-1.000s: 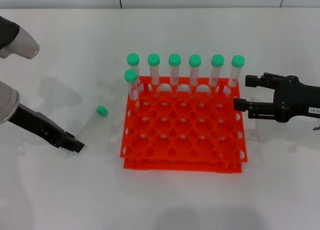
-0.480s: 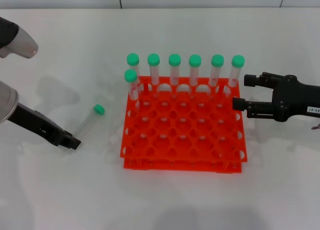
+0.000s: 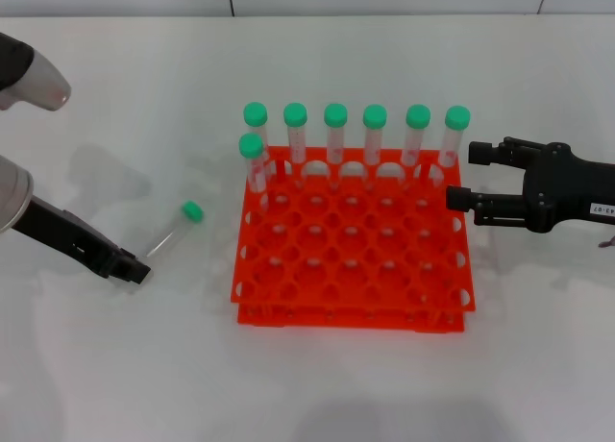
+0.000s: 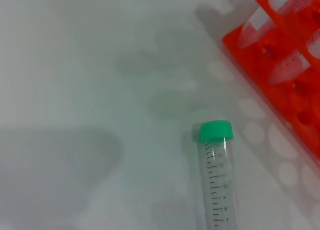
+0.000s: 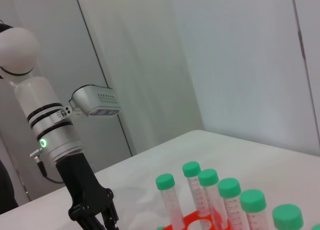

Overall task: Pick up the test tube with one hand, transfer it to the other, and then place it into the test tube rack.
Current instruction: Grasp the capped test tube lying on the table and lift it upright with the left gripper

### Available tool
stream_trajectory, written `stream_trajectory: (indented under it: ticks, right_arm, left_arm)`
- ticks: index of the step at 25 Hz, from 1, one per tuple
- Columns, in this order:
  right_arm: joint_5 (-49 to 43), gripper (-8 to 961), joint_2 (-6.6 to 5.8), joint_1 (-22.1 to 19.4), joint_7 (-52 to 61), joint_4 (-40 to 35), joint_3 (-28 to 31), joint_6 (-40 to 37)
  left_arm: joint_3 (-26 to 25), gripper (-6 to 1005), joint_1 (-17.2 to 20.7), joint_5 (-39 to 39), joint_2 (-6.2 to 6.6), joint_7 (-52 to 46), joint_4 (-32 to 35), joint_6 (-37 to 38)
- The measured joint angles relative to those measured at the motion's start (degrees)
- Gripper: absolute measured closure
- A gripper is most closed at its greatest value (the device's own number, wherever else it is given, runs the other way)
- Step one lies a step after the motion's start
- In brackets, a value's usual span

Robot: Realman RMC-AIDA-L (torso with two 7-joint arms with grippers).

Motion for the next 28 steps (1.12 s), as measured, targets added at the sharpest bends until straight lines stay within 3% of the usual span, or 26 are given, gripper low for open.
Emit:
stream_trajectory:
  ticks: [21,28]
  right_arm:
    - [0.0,111,0.0,0.1,0.0,0.0,0.2,0.0]
    - [0.0,111,0.0,-0.1,-0.1,0.0,0.8,0.1]
  left_arm:
    - [-1.7,799,-0.1,-0.9,0.14,-0.3,1.1,0.1]
    - [-6.9,800,1.5,-6.6,1.59,1.4,2.9,-0.1]
